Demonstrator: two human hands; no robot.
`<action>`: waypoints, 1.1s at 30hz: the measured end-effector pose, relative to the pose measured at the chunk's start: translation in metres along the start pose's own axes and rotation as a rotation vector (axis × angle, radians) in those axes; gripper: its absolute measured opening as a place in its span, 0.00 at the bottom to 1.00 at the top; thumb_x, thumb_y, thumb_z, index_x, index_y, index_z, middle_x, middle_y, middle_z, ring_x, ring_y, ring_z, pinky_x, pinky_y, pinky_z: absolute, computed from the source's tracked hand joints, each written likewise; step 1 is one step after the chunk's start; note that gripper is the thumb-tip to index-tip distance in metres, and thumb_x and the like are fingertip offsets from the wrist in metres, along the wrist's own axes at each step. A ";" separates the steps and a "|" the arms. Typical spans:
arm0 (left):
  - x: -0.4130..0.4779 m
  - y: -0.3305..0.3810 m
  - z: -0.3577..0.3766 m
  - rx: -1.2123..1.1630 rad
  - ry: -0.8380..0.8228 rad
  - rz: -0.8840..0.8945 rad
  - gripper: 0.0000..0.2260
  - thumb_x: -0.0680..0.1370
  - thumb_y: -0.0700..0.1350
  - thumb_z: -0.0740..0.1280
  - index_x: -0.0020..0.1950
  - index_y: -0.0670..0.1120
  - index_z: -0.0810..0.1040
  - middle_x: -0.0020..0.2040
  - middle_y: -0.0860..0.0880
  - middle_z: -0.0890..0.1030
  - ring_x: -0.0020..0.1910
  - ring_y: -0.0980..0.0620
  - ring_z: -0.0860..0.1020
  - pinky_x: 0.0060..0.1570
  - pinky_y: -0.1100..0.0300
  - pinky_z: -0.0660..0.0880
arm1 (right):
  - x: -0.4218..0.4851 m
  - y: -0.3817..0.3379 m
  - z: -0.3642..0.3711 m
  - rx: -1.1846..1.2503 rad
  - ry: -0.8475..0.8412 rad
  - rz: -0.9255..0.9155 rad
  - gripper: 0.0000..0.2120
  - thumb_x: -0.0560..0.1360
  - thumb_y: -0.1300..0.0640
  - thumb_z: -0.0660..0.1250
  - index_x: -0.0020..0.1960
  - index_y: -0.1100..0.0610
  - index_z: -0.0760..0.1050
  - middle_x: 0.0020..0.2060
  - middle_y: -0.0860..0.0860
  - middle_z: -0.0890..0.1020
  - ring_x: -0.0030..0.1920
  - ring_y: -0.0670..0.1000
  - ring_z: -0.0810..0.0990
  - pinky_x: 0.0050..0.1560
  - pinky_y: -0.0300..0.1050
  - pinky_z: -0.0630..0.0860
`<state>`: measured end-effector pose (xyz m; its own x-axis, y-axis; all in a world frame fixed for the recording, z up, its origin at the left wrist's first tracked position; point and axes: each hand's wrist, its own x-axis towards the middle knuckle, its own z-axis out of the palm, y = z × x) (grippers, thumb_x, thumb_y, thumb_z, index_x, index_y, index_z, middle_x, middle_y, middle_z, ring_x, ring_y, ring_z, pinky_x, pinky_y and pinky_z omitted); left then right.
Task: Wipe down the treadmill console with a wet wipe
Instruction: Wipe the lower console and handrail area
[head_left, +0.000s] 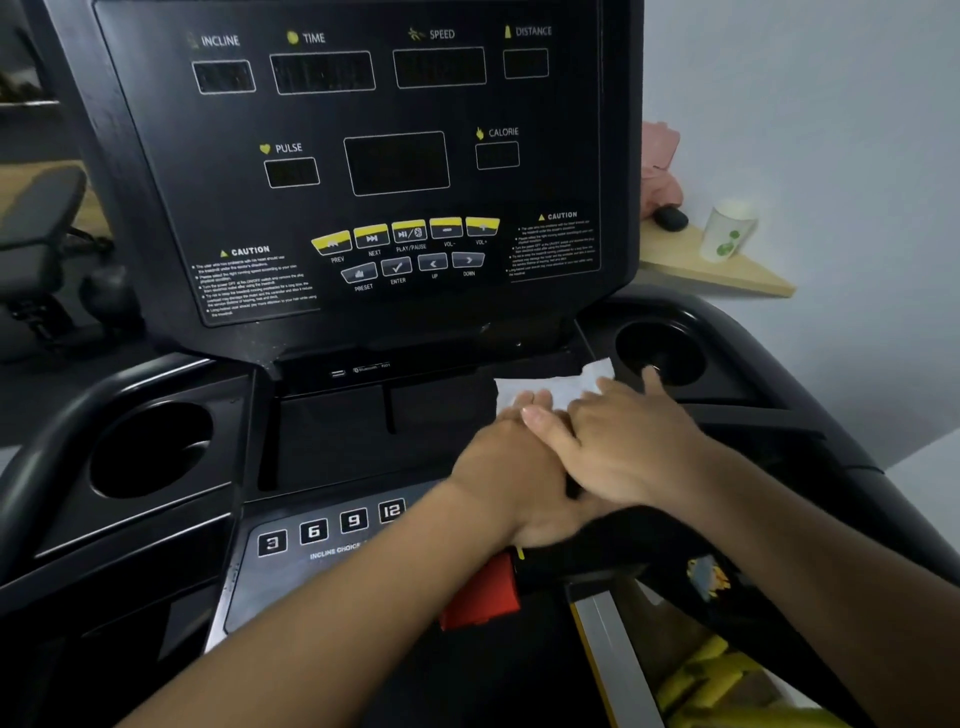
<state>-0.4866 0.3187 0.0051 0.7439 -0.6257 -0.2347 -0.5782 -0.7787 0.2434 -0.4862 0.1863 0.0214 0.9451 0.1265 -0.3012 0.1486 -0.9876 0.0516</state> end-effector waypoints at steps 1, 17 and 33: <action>0.000 0.001 0.002 -0.009 0.009 -0.008 0.40 0.75 0.72 0.53 0.80 0.52 0.47 0.80 0.42 0.46 0.79 0.45 0.43 0.75 0.51 0.48 | -0.004 0.001 0.000 0.021 -0.004 0.004 0.46 0.72 0.32 0.28 0.61 0.54 0.77 0.63 0.53 0.77 0.73 0.52 0.61 0.73 0.65 0.42; -0.011 -0.022 0.000 -0.079 0.018 0.017 0.39 0.75 0.72 0.51 0.80 0.51 0.53 0.81 0.49 0.48 0.79 0.53 0.44 0.76 0.54 0.49 | -0.026 0.045 0.024 0.399 0.055 -0.153 0.36 0.74 0.34 0.36 0.77 0.45 0.55 0.77 0.38 0.50 0.74 0.35 0.40 0.76 0.52 0.39; -0.003 -0.013 -0.006 -0.063 0.008 0.033 0.38 0.76 0.71 0.52 0.80 0.50 0.55 0.80 0.49 0.52 0.79 0.53 0.49 0.75 0.55 0.51 | -0.031 0.046 0.019 0.523 0.099 -0.106 0.25 0.81 0.40 0.46 0.75 0.46 0.62 0.77 0.40 0.53 0.76 0.43 0.53 0.76 0.47 0.46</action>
<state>-0.4792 0.3313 0.0079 0.7275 -0.6506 -0.2179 -0.5805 -0.7529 0.3101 -0.5140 0.1357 0.0153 0.9595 0.2111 -0.1866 0.1037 -0.8805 -0.4625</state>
